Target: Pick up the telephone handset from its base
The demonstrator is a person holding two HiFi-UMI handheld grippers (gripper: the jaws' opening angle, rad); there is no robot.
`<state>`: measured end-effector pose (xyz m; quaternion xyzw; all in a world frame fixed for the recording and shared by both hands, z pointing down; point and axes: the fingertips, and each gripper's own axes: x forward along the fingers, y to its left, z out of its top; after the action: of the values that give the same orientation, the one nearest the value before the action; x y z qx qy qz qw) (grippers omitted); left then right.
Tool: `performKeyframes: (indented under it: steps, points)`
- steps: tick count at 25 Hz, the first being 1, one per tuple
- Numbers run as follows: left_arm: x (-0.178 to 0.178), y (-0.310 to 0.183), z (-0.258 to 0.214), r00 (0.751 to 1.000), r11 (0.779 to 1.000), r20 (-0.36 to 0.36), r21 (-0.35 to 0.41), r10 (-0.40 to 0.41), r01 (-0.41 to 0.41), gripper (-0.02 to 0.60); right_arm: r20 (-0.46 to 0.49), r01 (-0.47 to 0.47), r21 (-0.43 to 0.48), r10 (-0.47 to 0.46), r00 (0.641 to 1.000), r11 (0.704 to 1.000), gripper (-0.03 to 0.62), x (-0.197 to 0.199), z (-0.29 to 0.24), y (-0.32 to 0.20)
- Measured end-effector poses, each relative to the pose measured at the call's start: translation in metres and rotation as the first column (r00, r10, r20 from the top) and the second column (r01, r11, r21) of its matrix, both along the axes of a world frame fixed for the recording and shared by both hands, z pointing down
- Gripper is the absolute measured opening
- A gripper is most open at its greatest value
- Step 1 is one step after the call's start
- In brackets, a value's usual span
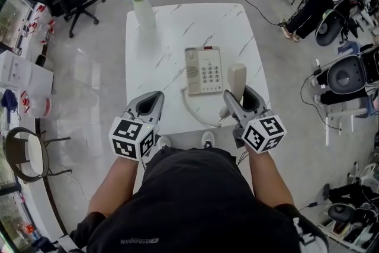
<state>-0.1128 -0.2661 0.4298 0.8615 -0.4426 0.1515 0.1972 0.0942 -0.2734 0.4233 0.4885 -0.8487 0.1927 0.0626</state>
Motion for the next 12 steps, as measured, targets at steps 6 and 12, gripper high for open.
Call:
performKeyframes:
  steps: [6,12]
  points:
    - [0.0009,0.0013,0.0004,1.0,1.0,-0.003,0.001,0.001,-0.001,0.002,-0.004,0.001,0.007,-0.001,1.0,1.0,0.224,0.0001,-0.0027,-0.0007]
    - [0.0018,0.0018,0.0009,1.0,1.0,-0.001,-0.001,0.003,-0.003,0.002,-0.006,0.002,0.006,-0.002,1.0,1.0,0.224,-0.0003,-0.0039,-0.0007]
